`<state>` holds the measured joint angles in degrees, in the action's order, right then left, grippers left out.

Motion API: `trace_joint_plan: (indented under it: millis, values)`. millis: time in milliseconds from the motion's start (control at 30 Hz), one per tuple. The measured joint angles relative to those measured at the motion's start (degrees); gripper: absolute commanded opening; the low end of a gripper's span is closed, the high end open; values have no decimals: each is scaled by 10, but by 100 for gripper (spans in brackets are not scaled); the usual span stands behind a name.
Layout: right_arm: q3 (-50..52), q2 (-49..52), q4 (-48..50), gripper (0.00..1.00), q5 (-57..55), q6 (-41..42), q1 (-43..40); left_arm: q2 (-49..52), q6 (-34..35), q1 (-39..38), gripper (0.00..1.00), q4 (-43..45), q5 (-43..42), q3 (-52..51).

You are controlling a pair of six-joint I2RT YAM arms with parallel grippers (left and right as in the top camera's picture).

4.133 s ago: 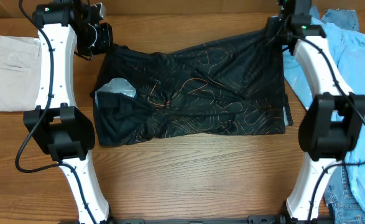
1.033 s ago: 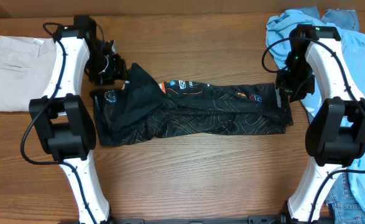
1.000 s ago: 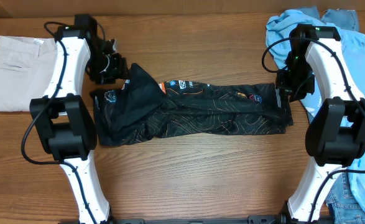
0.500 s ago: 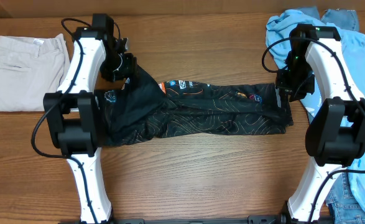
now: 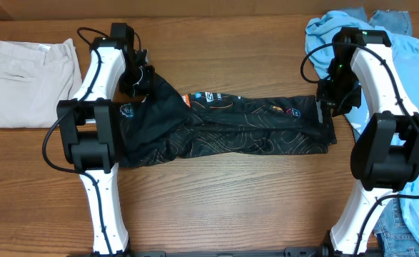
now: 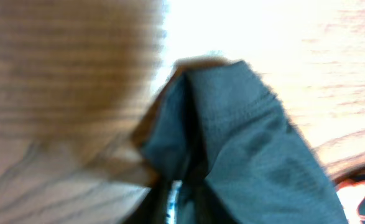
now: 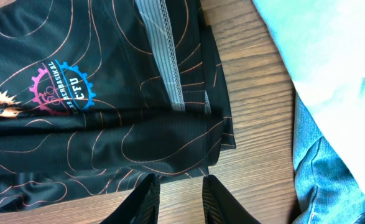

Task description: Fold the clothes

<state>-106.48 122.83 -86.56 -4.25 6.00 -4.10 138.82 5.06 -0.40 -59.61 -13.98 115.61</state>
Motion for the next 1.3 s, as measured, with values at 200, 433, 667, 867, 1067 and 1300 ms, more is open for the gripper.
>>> trace_joint_plan:
  millis: [200, 433, 667, 867, 1067, 1300]
  values:
    - [0, 0, 0, 26, 0, 0, 0, 2, -2, 0, 4, -12, -67, 13]
    - [0, 0, -1, 26, 0, 0, 0, 2, -67, -4, 4, -78, -196, 45]
    - [0, 0, 0, 26, 0, 0, 0, -7, -184, -26, 4, -175, -277, 46]
    - [0, 0, 0, 26, 0, 0, 0, -21, -302, -52, 4, -278, -361, 48]
    - [0, 0, -2, 26, 0, 0, 0, -21, -387, -93, 4, -311, -401, 48]
    - [0, 0, -11, 26, 0, 0, 0, -21, -365, -156, 9, -252, -343, 48]
